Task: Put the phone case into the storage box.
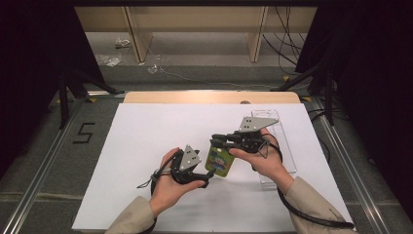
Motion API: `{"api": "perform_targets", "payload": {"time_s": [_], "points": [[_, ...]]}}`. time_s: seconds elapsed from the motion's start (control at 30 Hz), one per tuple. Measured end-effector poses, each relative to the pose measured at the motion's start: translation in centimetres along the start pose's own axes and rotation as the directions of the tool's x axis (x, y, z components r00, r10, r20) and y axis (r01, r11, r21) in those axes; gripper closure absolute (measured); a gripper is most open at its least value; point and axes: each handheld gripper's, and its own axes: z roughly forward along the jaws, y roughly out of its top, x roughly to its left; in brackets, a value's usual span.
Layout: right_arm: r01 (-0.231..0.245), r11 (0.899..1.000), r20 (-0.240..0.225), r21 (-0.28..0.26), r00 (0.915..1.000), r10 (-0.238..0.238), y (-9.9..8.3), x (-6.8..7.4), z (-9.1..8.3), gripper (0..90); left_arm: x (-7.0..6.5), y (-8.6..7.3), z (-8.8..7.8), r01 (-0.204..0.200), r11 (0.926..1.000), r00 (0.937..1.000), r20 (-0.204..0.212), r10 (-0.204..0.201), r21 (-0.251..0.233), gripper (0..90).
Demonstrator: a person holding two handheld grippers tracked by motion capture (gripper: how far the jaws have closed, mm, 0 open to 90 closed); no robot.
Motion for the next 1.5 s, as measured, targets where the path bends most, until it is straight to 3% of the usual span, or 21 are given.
{"api": "perform_targets", "payload": {"time_s": [0.27,0.53,0.87,1.1,1.33,1.5], "points": [[0.051,0.998,-0.033,0.028,0.9982,-0.051,0.2,0.1,-0.1,77.6,0.3,-0.2,0.2,0.009,0.9999,0.9989,0.047,-0.009,0.006,22.1],[0.074,0.996,-0.063,0.041,0.9955,-0.071,0.3,0.2,-0.1,77.6,0.8,-0.5,0.5,0.004,1.0,0.9955,0.095,-0.005,0.007,27.2],[0.086,0.995,-0.093,0.054,0.9924,-0.081,0.2,0.5,0.2,77.6,0.9,-0.8,0.9,-0.005,1.0,0.9854,0.17,0.005,0.0,33.8],[0.088,0.995,-0.114,0.056,0.9902,-0.081,0.2,0.6,0.4,77.6,1.0,-0.9,1.1,-0.024,0.9997,0.9801,0.197,0.022,0.005,37.7],[0.086,0.995,-0.128,0.053,0.9887,-0.079,0.3,0.8,0.4,77.6,1.0,-0.9,1.2,-0.026,0.9995,0.9668,0.254,0.03,-0.02,46.8],[0.088,0.995,-0.136,0.051,0.9875,-0.08,0.3,0.8,0.4,77.6,1.2,-0.9,1.1,-0.031,0.9991,0.967,0.252,0.037,-0.028,54.0]]}}
